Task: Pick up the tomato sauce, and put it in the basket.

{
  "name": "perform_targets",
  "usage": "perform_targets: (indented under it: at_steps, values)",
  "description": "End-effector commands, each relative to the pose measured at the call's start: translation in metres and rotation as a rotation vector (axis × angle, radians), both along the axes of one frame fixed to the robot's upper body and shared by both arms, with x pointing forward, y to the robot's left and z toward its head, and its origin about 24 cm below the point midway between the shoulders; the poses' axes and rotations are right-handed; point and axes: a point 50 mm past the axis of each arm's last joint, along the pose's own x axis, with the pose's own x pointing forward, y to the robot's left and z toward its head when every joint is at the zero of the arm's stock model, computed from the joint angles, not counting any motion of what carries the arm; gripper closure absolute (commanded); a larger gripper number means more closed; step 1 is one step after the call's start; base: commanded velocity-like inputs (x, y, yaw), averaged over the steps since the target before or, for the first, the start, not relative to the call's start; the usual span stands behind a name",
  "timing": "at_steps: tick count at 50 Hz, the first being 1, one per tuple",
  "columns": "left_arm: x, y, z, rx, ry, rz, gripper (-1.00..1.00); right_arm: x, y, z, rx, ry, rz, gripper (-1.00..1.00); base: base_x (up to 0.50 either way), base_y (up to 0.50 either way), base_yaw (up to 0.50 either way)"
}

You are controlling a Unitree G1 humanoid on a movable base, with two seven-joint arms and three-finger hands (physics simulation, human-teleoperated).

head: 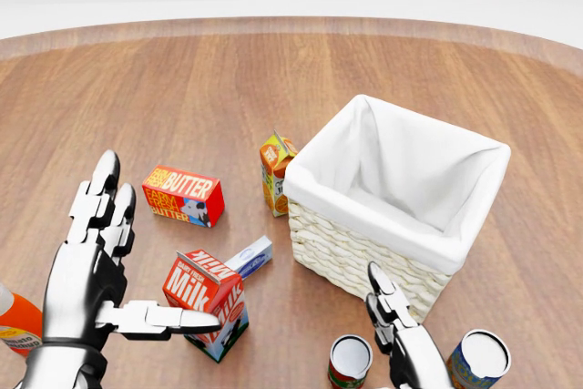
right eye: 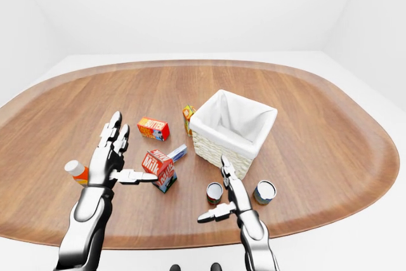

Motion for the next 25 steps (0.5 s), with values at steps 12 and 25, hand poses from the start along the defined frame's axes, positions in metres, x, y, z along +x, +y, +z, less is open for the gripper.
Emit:
perform_targets:
  at_steps: [12,25]
  values:
    - [0.0,-0.0011,-0.0041,0.002,0.018,-0.004,-1.0,0.0017,-0.0007,-0.0119,-0.003,0.053,0.015,-1.0,0.0,0.0,0.0]
    - [-0.0001,-0.0012,-0.0037,0.003,0.016,-0.006,-1.0,0.0043,-0.0018,-0.011,0.012,0.05,0.016,-1.0,0.0,0.0,0.0]
